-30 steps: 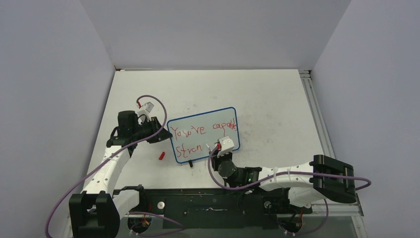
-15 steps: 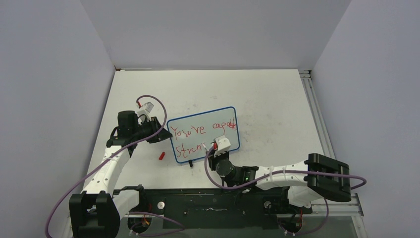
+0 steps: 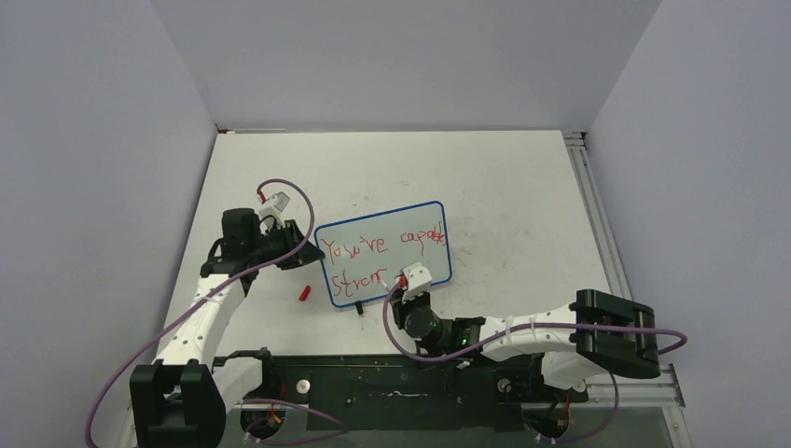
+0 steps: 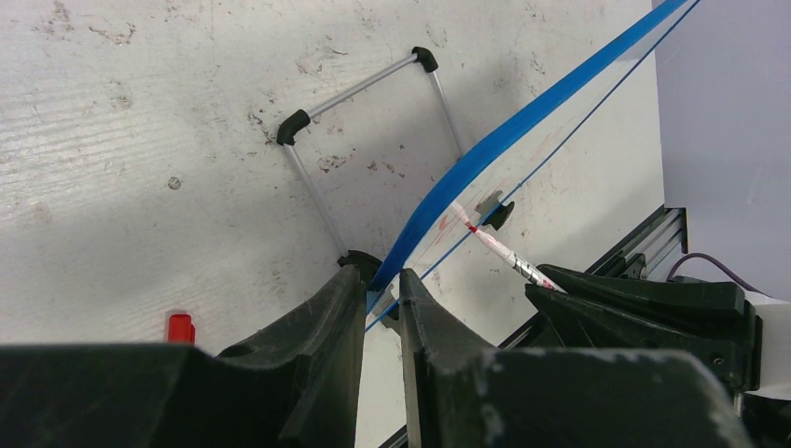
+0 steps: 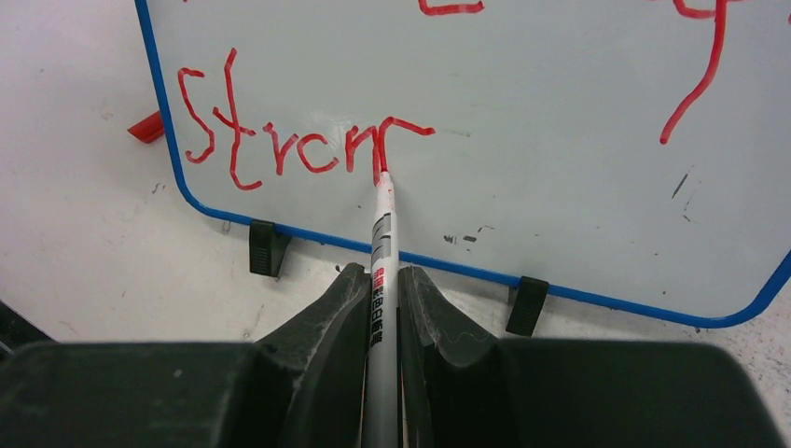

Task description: Write a sentence on the whiteboard

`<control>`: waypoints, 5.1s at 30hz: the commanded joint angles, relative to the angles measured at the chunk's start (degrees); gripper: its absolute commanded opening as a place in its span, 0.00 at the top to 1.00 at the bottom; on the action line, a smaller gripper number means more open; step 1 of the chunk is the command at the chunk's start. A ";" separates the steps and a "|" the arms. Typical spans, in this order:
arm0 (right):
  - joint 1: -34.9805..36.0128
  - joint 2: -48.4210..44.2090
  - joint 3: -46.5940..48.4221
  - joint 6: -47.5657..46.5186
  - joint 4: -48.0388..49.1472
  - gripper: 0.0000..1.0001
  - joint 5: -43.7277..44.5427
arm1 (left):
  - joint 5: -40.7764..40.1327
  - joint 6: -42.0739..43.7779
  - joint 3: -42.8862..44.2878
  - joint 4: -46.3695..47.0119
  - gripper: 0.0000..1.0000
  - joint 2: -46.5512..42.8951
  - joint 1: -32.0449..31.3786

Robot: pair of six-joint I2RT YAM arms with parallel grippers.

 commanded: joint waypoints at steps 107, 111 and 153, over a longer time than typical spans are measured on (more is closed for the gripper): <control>3.26 -8.34 -1.62 6.23 -12.42 0.95 7.62 | 0.43 0.27 2.23 0.93 0.81 -1.43 -0.17; 2.72 -7.66 -1.44 5.93 -11.60 0.95 6.86 | 0.45 0.27 2.22 0.92 0.81 -1.44 -0.17; 0.31 -3.42 -1.32 5.52 -8.84 0.95 5.23 | 0.61 0.36 2.23 0.94 0.82 -1.36 -0.17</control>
